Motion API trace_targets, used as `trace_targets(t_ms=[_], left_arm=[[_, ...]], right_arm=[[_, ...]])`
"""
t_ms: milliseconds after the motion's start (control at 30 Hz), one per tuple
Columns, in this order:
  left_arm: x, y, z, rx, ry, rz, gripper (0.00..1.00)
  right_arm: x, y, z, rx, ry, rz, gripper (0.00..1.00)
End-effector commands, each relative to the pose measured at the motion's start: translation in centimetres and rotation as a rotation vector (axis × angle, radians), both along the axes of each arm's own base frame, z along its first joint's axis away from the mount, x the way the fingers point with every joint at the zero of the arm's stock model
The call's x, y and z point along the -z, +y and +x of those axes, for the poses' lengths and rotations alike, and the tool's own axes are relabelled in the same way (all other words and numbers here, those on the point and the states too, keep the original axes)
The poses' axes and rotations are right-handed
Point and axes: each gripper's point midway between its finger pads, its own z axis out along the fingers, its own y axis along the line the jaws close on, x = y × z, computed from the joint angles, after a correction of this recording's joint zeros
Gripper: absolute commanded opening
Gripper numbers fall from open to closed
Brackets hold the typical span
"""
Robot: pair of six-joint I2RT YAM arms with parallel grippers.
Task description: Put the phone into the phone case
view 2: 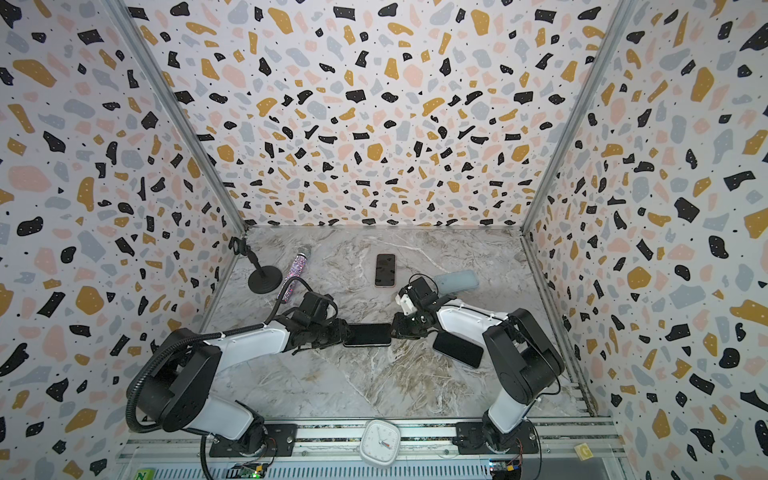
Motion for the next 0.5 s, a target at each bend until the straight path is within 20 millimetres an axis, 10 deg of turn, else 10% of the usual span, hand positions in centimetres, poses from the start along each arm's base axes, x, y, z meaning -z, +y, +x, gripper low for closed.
trace_targets(t_ms=[0, 467], left_arm=[[0.7, 0.0, -0.2, 0.027, 0.021, 0.032, 0.52], [1.5, -0.1, -0.2, 0.032, 0.045, 0.043, 0.35]], right_arm=[[-0.3, 0.2, -0.3, -0.01, -0.005, -0.002, 0.32], [0.8, 1.1, -0.2, -0.029, 0.014, -0.004, 0.26]])
